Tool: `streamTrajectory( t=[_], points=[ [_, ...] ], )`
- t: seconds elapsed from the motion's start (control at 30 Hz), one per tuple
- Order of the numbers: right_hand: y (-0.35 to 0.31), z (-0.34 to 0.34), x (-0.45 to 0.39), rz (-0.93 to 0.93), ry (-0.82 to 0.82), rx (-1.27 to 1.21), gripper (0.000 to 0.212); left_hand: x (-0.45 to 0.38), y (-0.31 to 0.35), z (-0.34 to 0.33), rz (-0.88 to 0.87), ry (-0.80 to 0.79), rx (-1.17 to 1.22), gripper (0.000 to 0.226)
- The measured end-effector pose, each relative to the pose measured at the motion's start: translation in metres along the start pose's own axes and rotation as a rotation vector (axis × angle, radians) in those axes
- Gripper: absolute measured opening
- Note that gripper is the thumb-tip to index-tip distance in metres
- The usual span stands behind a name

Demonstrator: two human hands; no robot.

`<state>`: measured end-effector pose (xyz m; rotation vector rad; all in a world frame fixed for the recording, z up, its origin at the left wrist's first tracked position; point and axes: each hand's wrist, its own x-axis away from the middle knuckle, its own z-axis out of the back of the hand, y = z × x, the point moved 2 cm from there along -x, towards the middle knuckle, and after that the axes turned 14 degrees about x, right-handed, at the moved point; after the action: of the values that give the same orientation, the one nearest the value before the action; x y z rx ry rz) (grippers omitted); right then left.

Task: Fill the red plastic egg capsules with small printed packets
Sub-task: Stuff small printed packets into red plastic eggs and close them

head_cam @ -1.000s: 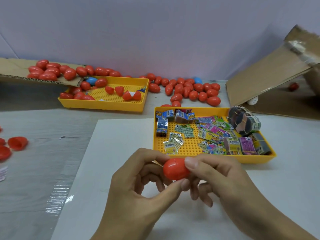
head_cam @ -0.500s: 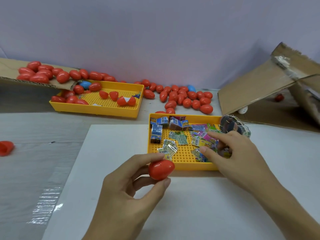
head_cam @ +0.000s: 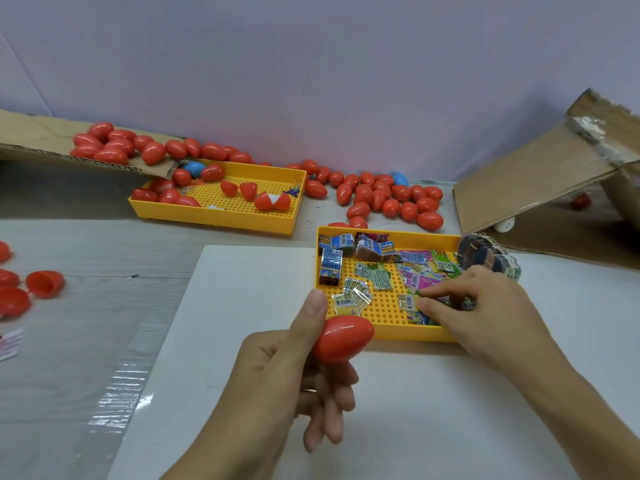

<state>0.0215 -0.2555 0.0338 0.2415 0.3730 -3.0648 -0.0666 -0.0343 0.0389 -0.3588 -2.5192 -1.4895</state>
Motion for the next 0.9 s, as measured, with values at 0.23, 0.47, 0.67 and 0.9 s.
streamTrajectory(
  t=[0.23, 0.47, 0.67, 0.9],
  points=[
    [0.0009, -0.0012, 0.0002, -0.001, 0.006, 0.013, 0.026, -0.0008, -0.0007, -0.0004, 0.152, -0.038, 0.178, 0.069],
    [0.0025, -0.0024, 0.0007, -0.02, 0.024, 0.013, 0.041, -0.0027, -0.0073, 0.0008, -0.321, -0.133, -0.014, 0.037],
    [0.0011, -0.0015, -0.0028, -0.054, -0.043, 0.003, 0.034, 0.0017, -0.0059, 0.001, -1.068, -0.202, -0.694, 0.03],
    [-0.0007, -0.0005, 0.0021, -0.002, 0.045, -0.04, 0.019, 0.0015, -0.0037, 0.0026, -0.996, -0.109, -0.607, 0.045]
  ],
)
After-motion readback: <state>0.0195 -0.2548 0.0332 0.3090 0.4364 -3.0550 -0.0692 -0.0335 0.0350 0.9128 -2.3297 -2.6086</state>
